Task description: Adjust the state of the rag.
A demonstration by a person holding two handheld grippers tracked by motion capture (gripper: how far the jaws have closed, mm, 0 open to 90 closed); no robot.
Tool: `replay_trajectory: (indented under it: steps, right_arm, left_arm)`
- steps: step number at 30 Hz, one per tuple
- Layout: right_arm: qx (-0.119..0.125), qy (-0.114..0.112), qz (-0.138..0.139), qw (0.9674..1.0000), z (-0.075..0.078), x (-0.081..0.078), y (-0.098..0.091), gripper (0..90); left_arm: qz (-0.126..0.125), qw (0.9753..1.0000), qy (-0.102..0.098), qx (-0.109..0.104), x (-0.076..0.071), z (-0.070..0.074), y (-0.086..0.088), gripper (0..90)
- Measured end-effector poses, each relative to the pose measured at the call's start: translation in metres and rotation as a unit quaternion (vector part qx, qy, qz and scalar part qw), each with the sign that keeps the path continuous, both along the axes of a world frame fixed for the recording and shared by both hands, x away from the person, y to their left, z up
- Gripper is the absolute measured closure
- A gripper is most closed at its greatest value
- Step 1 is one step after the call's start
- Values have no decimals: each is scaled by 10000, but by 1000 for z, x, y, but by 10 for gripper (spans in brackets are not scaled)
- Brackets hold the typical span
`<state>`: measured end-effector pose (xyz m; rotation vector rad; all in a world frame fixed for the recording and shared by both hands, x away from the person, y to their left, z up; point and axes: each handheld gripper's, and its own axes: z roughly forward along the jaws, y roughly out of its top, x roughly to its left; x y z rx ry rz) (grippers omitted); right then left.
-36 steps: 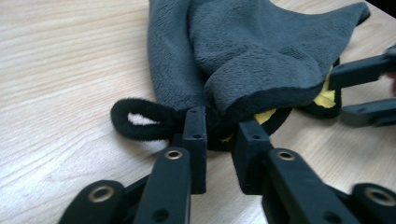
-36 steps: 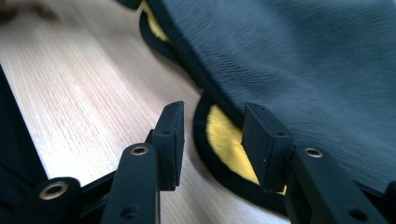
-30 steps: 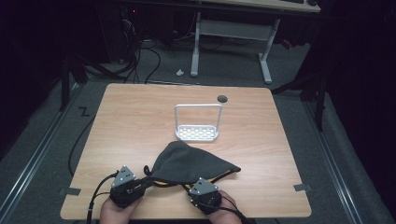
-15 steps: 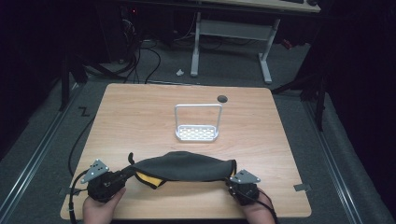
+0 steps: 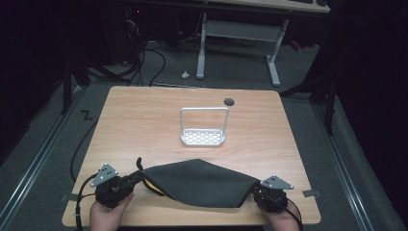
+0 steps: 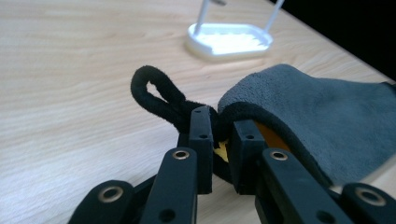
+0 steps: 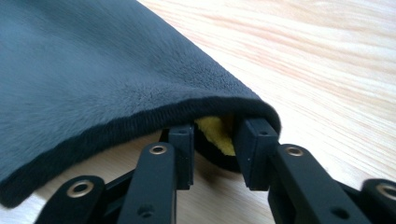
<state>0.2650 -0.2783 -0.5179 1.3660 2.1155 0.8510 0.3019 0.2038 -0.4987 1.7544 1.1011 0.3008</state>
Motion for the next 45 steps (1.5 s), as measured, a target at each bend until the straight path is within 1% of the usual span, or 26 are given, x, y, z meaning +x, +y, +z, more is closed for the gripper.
replay_trajectory:
  steps: [4,7,8,10,12,14,16,18,20,22,23,25,26,27,29,30,31,33,35,37,38,39,40,41,43,45]
  right_arm:
    - [30,-7,65,10000,-1,1,1,678]
    - [120,20,-57,9999,-1,1,-3,672]
    - [103,1,-104,9999,-1,1,-5,672]
    - [146,-22,-244,9996,0,0,-10,671]
    - [255,-104,-285,9992,4,-5,-12,662]
    - [358,-286,-180,9988,11,-12,-7,639]
    - [493,-439,-18,9978,18,-19,5,617]
    - [522,-603,234,9965,23,-24,20,590]
    - [638,-624,495,9948,25,-27,37,565]
    - [630,-543,815,9932,23,-28,55,537]
    - [570,-483,1036,9918,20,-28,65,526]
    - [430,-340,1329,9896,12,-29,79,512]
    - [376,-277,1420,9888,9,-30,83,505]
    - [237,-191,1555,9874,4,-31,88,505]
    - [0,-115,1645,9863,-2,-32,92,511]
    - [-99,-71,1646,9863,-4,-32,92,532]
    - [-107,-35,1646,9863,-6,-31,91,569]
    - [-85,-20,1562,9877,-5,-28,88,740]
    - [-68,-86,1495,9887,-2,-29,86,849]
    - [47,-304,1430,9892,6,-31,82,863]
    - [108,-450,1366,9896,14,-32,79,863]
    - [259,-640,1267,9895,25,-31,75,863]
    - [328,-768,1202,9892,34,-28,71,862]
    - [309,-875,1142,9891,40,-25,68,862]
    - [446,-1031,901,9896,54,-11,58,861]
    - [493,-1110,617,9907,62,13,47,860]
  left_arm:
    - [319,9992,221,62,9,-12,12,810]
    - [535,9981,267,170,12,-14,20,812]
    - [595,9978,275,134,13,-14,23,812]
    - [619,9976,307,46,16,-13,28,812]
    - [550,9980,317,81,18,-12,27,811]
    - [476,9983,318,106,19,-12,23,810]
    - [424,9985,326,111,19,-13,18,808]
    - [368,9986,338,149,18,-14,15,807]
    - [344,9987,350,150,17,-14,14,806]
    - [340,9986,356,166,17,-15,14,806]
    - [342,9986,359,163,17,-15,14,805]
    - [363,9986,352,136,17,-15,16,806]
    - [374,9985,369,132,17,-16,17,806]
    - [374,9985,378,128,17,-16,17,805]
    - [385,9983,409,117,17,-17,18,806]
    - [385,9983,410,118,17,-17,17,806]
    - [381,9984,411,122,17,-17,17,806]
    - [364,9985,396,131,15,-16,17,807]
    - [327,9987,392,83,12,-14,16,808]
    - [226,9993,300,-58,8,-5,14,810]
    - [138,9998,167,-7,7,4,10,810]
    - [100,9999,43,14,7,12,8,810]
    - [71,10000,-16,-13,9,17,6,810]
    - [45,10000,-80,-11,13,24,5,811]
    - [28,9999,-136,71,29,33,-2,811]
    - [61,9998,-90,180,50,34,-9,810]
